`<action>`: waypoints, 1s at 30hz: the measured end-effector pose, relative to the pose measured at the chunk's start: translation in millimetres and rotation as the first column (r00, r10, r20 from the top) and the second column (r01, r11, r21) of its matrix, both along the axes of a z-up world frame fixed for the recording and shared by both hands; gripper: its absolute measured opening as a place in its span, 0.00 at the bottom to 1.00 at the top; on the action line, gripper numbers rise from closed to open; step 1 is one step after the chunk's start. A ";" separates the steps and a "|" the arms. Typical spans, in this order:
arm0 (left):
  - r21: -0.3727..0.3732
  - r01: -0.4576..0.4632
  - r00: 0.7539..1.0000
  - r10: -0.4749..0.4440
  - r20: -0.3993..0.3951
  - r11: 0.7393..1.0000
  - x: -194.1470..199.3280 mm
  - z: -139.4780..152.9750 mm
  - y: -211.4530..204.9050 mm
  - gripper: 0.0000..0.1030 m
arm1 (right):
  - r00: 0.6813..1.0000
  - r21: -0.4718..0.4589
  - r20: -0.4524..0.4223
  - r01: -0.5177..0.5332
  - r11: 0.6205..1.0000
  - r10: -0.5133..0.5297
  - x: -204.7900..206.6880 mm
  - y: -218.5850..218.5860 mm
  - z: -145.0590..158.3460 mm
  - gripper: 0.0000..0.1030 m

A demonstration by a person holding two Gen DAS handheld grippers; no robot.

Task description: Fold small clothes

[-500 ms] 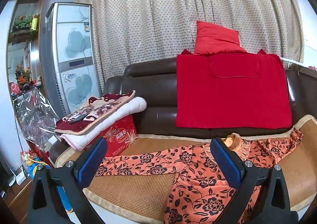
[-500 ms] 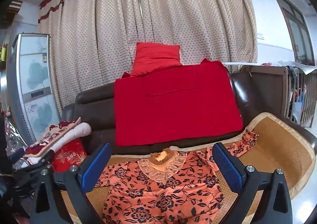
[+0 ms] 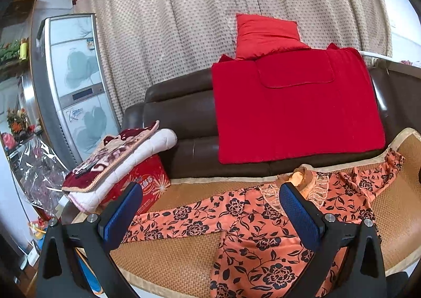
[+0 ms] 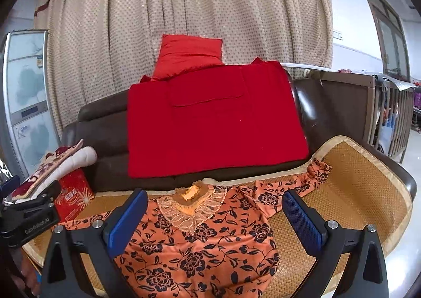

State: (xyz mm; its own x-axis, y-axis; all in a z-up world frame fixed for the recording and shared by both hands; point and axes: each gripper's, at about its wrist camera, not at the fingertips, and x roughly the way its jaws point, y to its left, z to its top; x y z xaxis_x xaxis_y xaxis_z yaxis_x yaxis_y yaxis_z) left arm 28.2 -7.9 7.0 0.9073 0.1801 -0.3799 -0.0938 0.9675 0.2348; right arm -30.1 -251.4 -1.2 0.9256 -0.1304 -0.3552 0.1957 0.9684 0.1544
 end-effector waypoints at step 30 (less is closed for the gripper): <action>-0.101 0.106 0.973 -0.124 -0.193 0.989 204.8 -110.9 -67.0 1.00 | 0.994 0.247 -0.092 0.073 0.966 -0.052 173.6 -187.8 -123.1 1.00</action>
State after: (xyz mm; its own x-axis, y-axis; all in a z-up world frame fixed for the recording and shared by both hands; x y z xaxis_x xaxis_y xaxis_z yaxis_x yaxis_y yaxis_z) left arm 232.9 -75.0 -103.9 0.8250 0.0359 -0.5640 0.0593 0.9870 0.1495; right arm 143.5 -439.2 -124.3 0.8839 -0.0845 -0.4599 0.2774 0.8865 0.3704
